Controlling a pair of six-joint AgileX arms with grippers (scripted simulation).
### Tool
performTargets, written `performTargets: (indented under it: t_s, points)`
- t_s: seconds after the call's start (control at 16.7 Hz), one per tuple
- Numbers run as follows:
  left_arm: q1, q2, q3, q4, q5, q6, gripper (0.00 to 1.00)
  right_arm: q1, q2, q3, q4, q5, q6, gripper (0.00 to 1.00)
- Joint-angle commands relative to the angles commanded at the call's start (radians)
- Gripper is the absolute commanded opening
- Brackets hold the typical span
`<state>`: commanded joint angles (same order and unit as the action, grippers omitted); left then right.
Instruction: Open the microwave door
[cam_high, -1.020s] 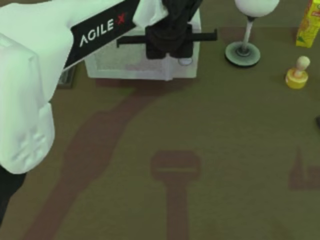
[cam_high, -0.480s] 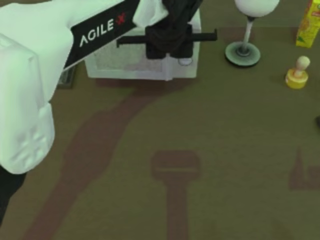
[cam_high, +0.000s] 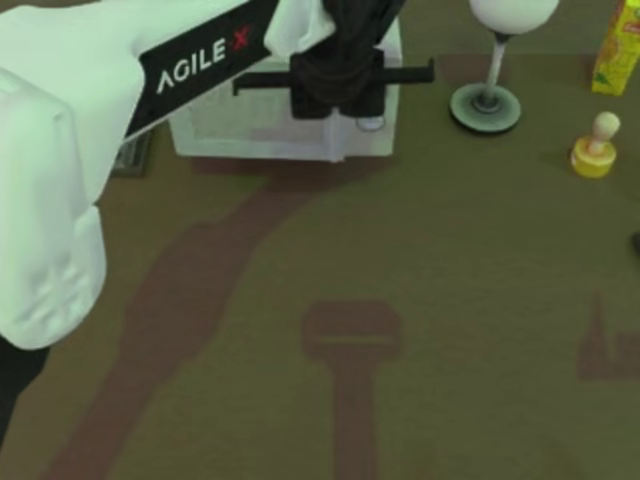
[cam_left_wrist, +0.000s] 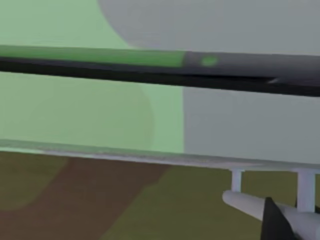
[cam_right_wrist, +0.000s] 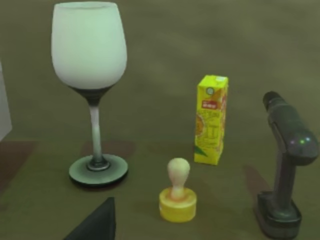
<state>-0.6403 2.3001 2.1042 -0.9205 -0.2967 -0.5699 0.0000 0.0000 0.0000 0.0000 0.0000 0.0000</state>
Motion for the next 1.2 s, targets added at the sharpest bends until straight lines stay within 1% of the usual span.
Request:
performTargets:
  t_s: [0.24, 1.2]
  points:
    - [0.007, -0.036, -0.074, 0.033, 0.009, 0.037, 0.0, 0.0, 0.0, 0.0, 0.0, 0.0, 0.0, 1.0]
    - [0.007, -0.038, -0.076, 0.035, 0.01, 0.038, 0.0, 0.0, 0.0, 0.0, 0.0, 0.0, 0.0, 1.0]
